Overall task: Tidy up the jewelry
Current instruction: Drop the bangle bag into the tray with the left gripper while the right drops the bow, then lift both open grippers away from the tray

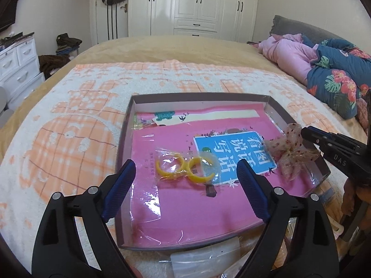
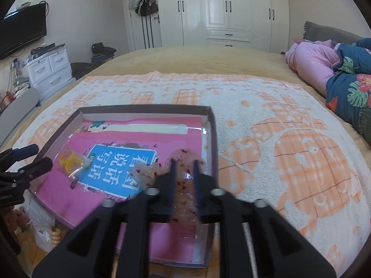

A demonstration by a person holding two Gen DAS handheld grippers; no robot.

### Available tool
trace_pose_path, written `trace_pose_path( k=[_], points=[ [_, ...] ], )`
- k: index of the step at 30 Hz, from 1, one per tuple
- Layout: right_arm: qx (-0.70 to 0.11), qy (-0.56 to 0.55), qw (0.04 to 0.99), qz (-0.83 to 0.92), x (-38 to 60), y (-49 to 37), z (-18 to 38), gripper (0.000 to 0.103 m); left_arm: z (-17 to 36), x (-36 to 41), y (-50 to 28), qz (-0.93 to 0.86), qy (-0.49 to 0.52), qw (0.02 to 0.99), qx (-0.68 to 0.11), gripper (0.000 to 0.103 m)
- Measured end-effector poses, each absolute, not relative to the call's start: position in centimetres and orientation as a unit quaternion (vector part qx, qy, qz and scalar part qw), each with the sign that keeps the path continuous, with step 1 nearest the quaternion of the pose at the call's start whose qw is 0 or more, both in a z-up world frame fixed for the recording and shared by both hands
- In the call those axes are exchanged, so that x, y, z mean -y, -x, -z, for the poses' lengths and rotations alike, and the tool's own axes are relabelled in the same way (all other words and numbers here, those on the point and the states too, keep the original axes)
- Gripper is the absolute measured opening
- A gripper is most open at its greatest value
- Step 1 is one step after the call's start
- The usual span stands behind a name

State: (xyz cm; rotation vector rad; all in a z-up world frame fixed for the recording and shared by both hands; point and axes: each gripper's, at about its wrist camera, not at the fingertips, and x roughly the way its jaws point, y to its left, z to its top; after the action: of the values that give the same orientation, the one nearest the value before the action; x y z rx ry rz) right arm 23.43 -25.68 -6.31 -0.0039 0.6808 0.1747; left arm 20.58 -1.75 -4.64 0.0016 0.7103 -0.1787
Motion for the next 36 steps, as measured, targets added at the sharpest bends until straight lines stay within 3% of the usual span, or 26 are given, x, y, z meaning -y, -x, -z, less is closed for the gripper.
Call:
trace_pose_path(
  k=[9, 14, 22, 36],
  points=[
    [-0.298, -0.012, 0.952, -0.071, 26.9, -22.0, 5.1, 0.051, 2.8, 0.5, -18.9, 0.072, 0.018, 0.946, -0.314, 0.084],
    [-0.26, -0.007, 0.963, -0.076, 27.2, -20.0, 3.3, 0.069, 1.6, 0.0, -17.5, 0.069, 0.028, 0.953, -0.293, 0.086],
    [-0.224, 0.009, 0.971, -0.085, 27.1, -16.4, 1.0, 0.08, -0.2, 0.0, -15.1, 0.066, 0.031, 0.961, -0.266, 0.091],
    [-0.198, 0.015, 0.976, -0.09, 27.4, -10.4, -1.0, 0.089, -0.7, 0.8, -10.7, 0.086, 0.031, 0.967, -0.239, 0.091]
  ],
)
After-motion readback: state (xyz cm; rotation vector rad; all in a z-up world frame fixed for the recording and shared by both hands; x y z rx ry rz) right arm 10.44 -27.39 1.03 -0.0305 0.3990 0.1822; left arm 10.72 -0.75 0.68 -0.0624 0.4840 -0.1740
